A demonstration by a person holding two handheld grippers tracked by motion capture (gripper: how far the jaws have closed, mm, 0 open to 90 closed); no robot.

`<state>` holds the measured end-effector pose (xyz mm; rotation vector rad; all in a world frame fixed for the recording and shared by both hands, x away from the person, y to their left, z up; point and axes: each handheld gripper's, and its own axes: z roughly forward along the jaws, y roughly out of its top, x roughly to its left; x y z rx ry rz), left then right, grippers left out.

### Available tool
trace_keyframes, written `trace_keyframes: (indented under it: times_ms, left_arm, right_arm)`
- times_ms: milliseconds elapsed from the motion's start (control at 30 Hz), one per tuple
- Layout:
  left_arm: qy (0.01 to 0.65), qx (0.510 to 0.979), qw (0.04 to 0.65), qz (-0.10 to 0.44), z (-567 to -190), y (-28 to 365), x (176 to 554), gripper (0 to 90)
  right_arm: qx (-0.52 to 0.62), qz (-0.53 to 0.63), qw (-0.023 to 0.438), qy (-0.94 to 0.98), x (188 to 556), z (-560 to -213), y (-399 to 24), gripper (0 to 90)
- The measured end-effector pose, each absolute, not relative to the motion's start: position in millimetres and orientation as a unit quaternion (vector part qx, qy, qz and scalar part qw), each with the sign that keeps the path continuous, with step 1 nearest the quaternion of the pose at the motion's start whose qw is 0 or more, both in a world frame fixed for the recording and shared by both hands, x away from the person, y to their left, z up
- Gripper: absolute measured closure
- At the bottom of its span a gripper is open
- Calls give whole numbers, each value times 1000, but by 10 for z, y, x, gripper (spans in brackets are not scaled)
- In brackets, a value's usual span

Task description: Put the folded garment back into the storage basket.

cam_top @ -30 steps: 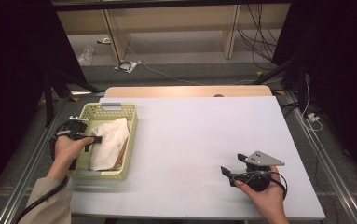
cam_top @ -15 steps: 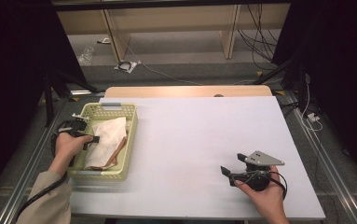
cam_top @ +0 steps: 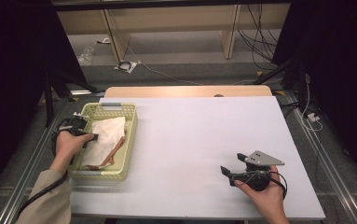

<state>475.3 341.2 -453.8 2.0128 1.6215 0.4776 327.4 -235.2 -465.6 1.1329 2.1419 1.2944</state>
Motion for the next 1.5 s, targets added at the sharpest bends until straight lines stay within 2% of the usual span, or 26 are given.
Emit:
trace_keyframes:
  times_ms: [33, 133, 300, 533, 833, 1000, 1200, 1367, 1500]
  left_arm:
    - [598, 736, 258, 185, -4507, 3411, 4746, 643]
    - [591, 729, 275, 210, -4415, 3391, 4729, 643]
    - [576, 748, 262, 202, -4457, 3318, 4771, 809]
    - [584, 765, 206, 176, -4684, 3281, 4861, 886]
    - [569, 780, 166, 200, -4704, 3264, 4907, 889]
    - [568, 776, 183, 203, -4643, 3237, 4865, 866]
    - [548, 788, 241, 143, -4529, 3057, 4761, 854]
    - [532, 809, 227, 102, -4605, 2932, 4728, 891]
    - [532, 811, 220, 102, -4603, 2909, 4730, 893]
  right_arm:
    - [405, 459, 195, 766, 3272, -4652, -2355, 195]
    - [405, 459, 195, 767, 3272, -4651, -2351, 195]
    - [405, 458, 195, 767, 3272, -4651, -2350, 195]
    - [404, 462, 195, 765, 3275, -4655, -2353, 195]
    - [404, 460, 195, 767, 3268, -4646, -2350, 196]
    - [404, 463, 195, 765, 3275, -4653, -2350, 195]
    - [404, 461, 196, 766, 3276, -4650, -2346, 196]
    - [403, 463, 197, 764, 3269, -4645, -2349, 196]
    - [403, 462, 196, 765, 3274, -4650, -2348, 196]
